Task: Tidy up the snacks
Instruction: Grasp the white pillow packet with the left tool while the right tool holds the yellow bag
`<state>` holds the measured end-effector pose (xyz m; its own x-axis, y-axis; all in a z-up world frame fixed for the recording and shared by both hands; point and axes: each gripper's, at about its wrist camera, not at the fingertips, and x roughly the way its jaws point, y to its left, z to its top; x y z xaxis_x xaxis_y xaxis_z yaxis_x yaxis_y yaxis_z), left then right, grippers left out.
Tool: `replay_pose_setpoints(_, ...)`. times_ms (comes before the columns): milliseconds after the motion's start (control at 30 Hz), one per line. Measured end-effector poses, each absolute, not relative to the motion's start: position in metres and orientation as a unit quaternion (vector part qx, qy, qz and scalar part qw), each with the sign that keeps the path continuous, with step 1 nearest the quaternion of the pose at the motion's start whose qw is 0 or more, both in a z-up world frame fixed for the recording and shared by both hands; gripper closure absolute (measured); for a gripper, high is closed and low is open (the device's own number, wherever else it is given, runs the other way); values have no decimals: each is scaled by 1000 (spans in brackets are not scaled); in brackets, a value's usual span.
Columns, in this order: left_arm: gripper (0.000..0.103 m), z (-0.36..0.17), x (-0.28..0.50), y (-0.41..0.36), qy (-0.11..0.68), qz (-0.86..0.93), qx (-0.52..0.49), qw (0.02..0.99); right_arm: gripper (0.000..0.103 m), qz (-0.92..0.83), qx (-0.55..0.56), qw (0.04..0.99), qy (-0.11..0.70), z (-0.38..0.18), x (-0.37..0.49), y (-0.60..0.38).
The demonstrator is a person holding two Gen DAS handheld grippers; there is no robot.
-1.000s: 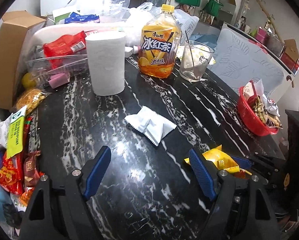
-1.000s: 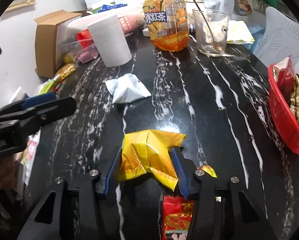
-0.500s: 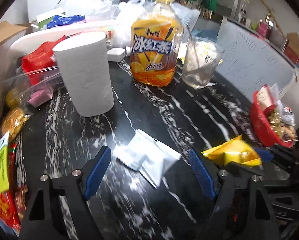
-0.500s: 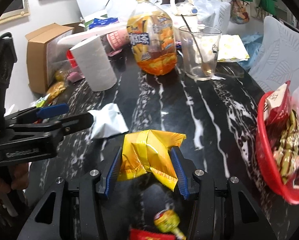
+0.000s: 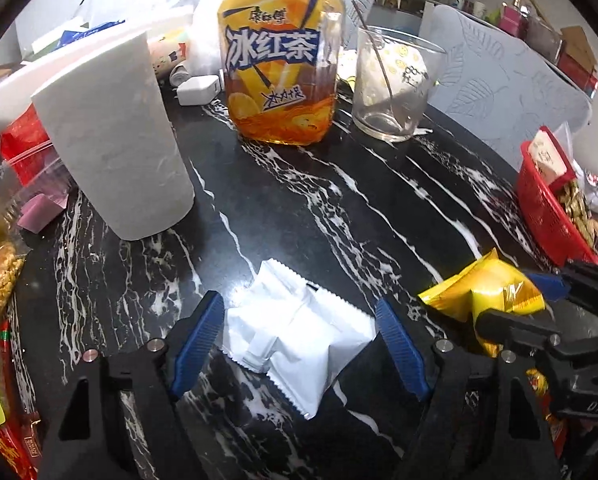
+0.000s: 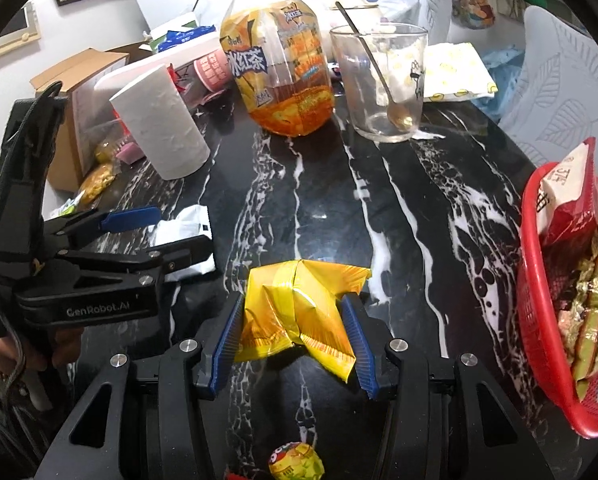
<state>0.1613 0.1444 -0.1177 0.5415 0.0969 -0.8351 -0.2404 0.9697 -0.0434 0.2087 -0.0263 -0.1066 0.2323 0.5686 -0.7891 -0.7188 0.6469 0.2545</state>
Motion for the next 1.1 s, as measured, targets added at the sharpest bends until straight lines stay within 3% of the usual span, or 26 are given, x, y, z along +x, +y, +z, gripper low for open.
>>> replay_pose_setpoints(167,28,-120,150,139,476,94,-69,872,54,411,-76,780,467,-106,205,-31)
replay_pose_setpoints(200,41,-121,147,138,482,89,-72,869,54,410,-75,780,468,-106,204,-32)
replay_pose_setpoints(233,47,-124,146,138,492,82,-81,863,54,410,-74,779,469,-106,202,-33)
replay_pose_setpoints(567,47,-100,134,131,447,88,-55,889,54,406,-63,782,469,-97,178,-50)
replay_pose_setpoints(1100,46,-114,173,143,477,117,-112,864,54,396,-53,794,458,-93,196,-51)
